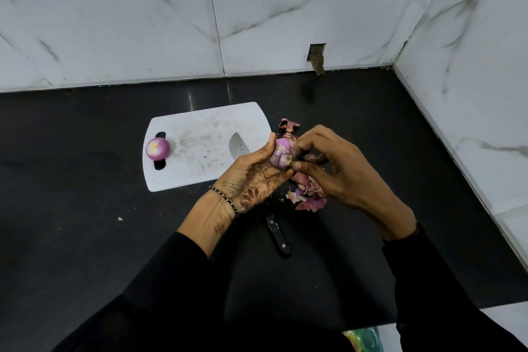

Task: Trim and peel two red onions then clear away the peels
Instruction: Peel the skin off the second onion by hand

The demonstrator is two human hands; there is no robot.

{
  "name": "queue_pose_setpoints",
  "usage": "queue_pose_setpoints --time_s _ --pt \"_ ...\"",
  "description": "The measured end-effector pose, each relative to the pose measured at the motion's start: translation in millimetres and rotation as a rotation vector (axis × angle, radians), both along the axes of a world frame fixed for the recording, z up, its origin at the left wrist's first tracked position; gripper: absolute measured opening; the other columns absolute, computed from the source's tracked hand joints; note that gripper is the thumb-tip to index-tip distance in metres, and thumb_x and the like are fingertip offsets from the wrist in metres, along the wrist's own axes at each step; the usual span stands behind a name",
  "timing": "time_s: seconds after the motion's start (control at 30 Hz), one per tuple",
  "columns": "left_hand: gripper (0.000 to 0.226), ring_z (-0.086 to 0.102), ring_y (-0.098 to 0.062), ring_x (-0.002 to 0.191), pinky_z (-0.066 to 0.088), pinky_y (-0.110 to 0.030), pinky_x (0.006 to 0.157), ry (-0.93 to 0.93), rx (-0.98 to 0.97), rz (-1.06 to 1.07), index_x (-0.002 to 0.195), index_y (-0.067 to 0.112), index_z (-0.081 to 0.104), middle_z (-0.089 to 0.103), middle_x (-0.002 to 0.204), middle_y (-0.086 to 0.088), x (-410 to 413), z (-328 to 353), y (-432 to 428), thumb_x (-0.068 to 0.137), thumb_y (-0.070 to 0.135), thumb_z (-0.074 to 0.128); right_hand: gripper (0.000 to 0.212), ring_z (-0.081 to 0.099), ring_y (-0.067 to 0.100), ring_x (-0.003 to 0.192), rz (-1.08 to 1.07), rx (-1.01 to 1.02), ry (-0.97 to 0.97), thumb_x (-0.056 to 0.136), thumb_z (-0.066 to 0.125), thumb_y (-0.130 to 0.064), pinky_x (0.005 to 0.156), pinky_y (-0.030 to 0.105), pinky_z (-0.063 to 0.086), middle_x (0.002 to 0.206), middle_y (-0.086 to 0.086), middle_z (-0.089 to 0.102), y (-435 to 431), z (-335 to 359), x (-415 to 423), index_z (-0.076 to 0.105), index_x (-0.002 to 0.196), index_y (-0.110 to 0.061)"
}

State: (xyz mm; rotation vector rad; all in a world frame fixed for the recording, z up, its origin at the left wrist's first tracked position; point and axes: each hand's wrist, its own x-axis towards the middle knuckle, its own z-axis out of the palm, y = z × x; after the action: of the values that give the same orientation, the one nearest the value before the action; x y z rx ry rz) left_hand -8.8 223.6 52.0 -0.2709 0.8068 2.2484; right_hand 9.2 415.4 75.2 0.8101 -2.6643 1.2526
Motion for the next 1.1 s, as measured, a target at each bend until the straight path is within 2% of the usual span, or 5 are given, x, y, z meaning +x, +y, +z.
queue_pose_setpoints --time_s 0.17,0.37,0.73,0.93,1.1 --pt "0.096 0.068 -0.022 0.087 0.06 -0.031 0.08 0.026 -0.017 -0.004 0.131 -0.004 0.055 0.068 0.106 -0.019 -6 1 -2 0.05 0.027 0.098 0.027 0.065 0.01 0.1 -0.138 -0.146 -0.003 0.087 0.076 -0.02 0.076 0.028 0.058 0.106 -0.005 0.066 -2 1 8 0.068 0.111 -0.01" --pt "0.033 0.068 -0.019 0.084 0.059 -0.03 0.084 0.033 -0.075 0.032 0.094 0.0 0.076 0.071 0.093 -0.015 -6 7 2 0.078 0.029 0.069 0.025 0.068 0.01 0.095 -0.206 -0.108 0.168 0.089 0.076 -0.018 0.074 0.022 0.057 0.104 -0.001 0.071 -6 -3 5 0.075 0.112 -0.009" --pt "0.027 0.068 -0.012 0.074 0.053 -0.033 0.097 0.066 -0.133 0.043 0.069 0.01 0.076 0.069 0.073 -0.005 -5 9 7 0.08 0.031 0.064 0.029 0.059 0.009 0.08 -0.244 0.153 0.157 0.094 0.055 -0.037 0.066 0.034 0.056 0.098 -0.004 0.06 -15 -10 0 0.066 0.104 -0.012" --pt "0.028 0.074 -0.019 0.079 0.059 -0.031 0.084 0.078 -0.202 0.122 0.085 0.005 0.076 0.075 0.086 -0.012 -4 13 13 0.092 0.027 0.06 0.029 0.055 0.008 0.075 -0.199 0.21 0.118 0.095 0.048 -0.038 0.061 0.026 0.053 0.1 -0.007 0.053 -22 -16 3 0.059 0.104 -0.014" --pt "0.044 0.068 -0.028 0.093 0.055 -0.036 0.093 0.002 -0.177 0.125 0.122 -0.001 0.062 0.068 0.112 -0.024 -7 13 11 0.091 0.031 0.065 0.021 0.054 0.001 0.082 -0.257 0.076 0.104 0.094 0.052 -0.039 0.066 0.014 0.046 0.096 -0.011 0.053 -16 -18 9 0.058 0.099 -0.019"
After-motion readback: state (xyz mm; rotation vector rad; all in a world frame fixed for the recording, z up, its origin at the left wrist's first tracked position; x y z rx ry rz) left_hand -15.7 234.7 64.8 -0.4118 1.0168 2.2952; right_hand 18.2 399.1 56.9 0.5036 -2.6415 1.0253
